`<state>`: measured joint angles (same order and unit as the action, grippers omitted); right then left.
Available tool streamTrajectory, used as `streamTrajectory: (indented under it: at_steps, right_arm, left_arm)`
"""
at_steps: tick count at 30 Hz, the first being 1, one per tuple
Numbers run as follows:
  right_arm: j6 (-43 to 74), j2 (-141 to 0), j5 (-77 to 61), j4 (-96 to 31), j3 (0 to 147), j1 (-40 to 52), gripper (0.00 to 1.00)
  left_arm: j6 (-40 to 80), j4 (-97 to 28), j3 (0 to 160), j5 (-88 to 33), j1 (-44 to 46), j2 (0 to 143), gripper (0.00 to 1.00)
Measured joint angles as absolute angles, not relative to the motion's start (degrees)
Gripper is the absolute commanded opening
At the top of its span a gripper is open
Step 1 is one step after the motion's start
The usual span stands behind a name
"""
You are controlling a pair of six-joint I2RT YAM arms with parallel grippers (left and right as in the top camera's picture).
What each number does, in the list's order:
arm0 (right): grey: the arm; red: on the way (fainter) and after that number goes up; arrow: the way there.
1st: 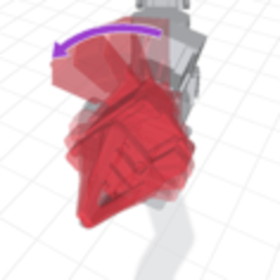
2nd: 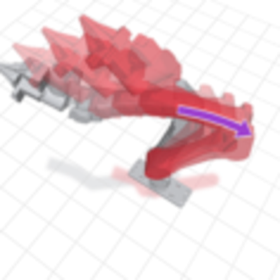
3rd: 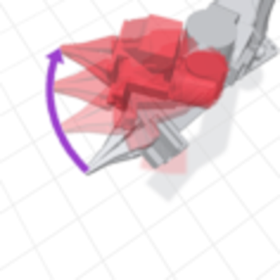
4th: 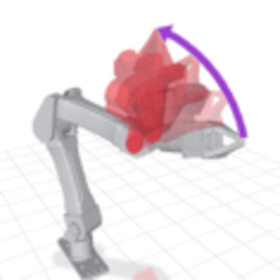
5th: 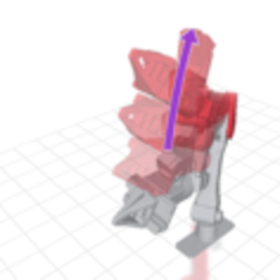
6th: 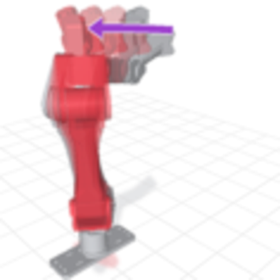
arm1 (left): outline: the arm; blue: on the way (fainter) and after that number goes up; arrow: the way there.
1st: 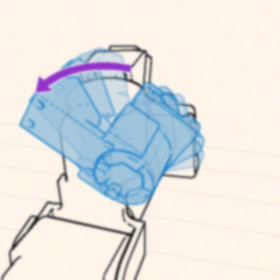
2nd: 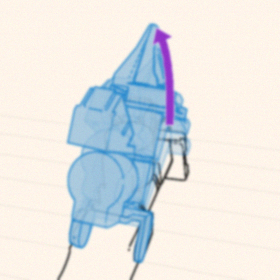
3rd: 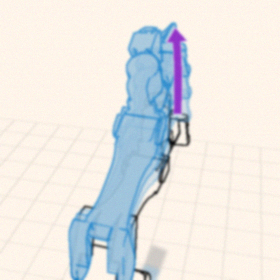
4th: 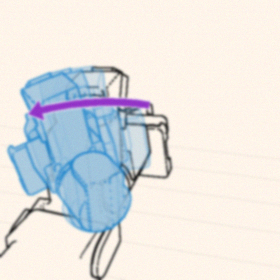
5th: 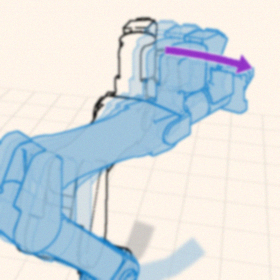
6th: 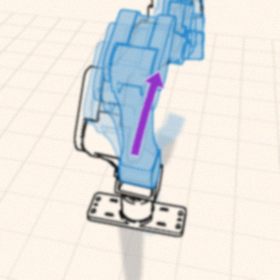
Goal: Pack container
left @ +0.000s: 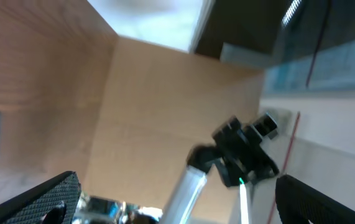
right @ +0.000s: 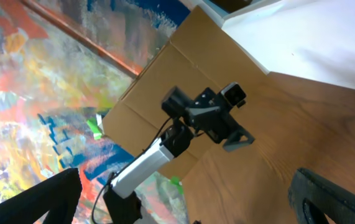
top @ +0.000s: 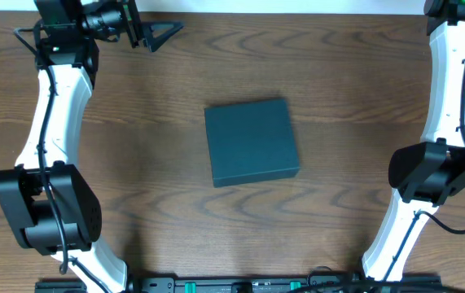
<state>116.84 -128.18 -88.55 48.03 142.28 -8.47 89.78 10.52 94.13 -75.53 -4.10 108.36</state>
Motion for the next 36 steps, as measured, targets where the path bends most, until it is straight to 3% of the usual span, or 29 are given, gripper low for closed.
streamTrajectory:
  at_steps: [4,10,15,21,27,31,36]
  right_arm:
    - [116.84,-128.18,-88.55,48.05,142.28,-8.47,0.99]
    - [116.84,-128.18,-88.53,48.05,142.28,-8.47,0.99]
    - [116.84,-128.18,-88.55,48.07,142.28,-8.47,0.99]
    - [116.77,-128.18,-88.55,48.25,142.28,-8.47,0.99]
    - [116.68,-128.18,-88.55,49.23,142.28,-8.47,0.99]
    - [116.57,-128.18,-88.58,51.64,142.28,-8.47,0.99]
    - [116.57,-128.18,-88.55,54.39,142.28,-8.47,0.99]
  left_arm:
    - [78.19,-1.17,94.32,-68.62,-4.1,108.88,0.98]
    - [50.78,-25.41,94.61,-55.86,-3.31,109.08,0.98]
    - [29.17,-42.46,94.59,-39.46,2.52,109.21,0.98]
    - [13.13,-45.08,94.59,-27.11,14.85,109.3,0.98]
    - [5.61,-46.24,94.59,-12.95,23.16,109.3,0.98]
    - [3.09,-45.95,94.59,-2.11,25.5,109.3,0.98]
    - [2.92,-45.93,94.59,-1.74,25.65,109.16,0.99]
